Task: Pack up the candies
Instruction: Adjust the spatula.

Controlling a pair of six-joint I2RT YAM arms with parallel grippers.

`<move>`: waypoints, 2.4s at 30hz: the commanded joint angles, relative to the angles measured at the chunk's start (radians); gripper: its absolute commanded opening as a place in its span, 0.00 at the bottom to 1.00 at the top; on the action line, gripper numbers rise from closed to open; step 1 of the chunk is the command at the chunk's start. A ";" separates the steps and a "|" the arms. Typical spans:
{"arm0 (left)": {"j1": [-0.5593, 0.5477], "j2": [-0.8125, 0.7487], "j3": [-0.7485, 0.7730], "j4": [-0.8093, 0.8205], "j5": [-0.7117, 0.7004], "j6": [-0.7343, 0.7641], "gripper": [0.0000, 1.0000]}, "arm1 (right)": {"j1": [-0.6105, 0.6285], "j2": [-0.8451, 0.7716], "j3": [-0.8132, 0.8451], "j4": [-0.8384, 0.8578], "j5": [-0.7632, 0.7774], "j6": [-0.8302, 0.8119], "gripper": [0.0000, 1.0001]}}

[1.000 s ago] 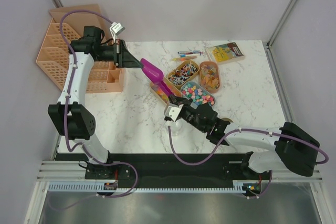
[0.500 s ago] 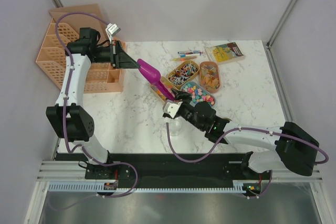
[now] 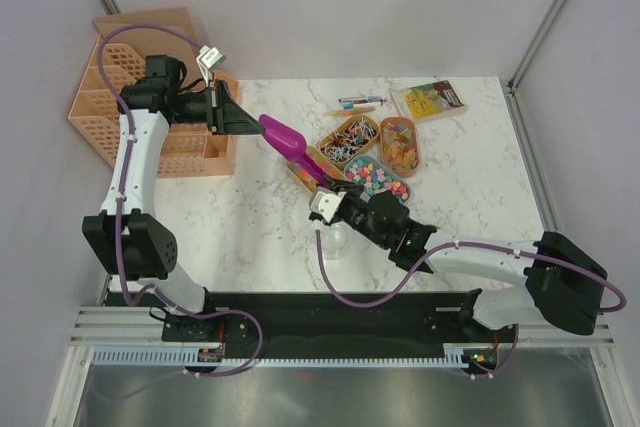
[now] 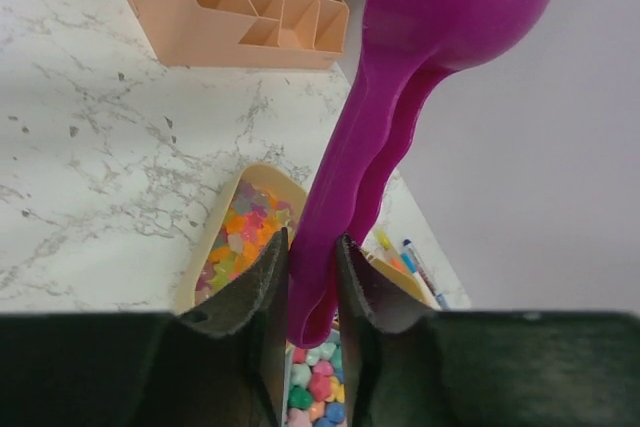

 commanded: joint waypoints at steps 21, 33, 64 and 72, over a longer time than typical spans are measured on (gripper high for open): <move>0.005 -0.198 -0.079 0.130 -0.418 0.322 0.47 | -0.106 -0.175 0.330 -0.796 -0.225 0.135 0.00; 0.005 -0.593 -0.536 0.305 -0.494 1.038 0.64 | -0.299 0.058 0.800 -1.616 -0.865 0.085 0.00; 0.003 -0.844 -0.750 0.555 -0.273 1.005 0.55 | -0.614 0.306 0.980 -1.913 -1.491 0.186 0.00; -0.026 -0.821 -0.782 0.549 -0.242 1.071 0.55 | -0.614 0.318 0.985 -1.893 -1.483 0.207 0.00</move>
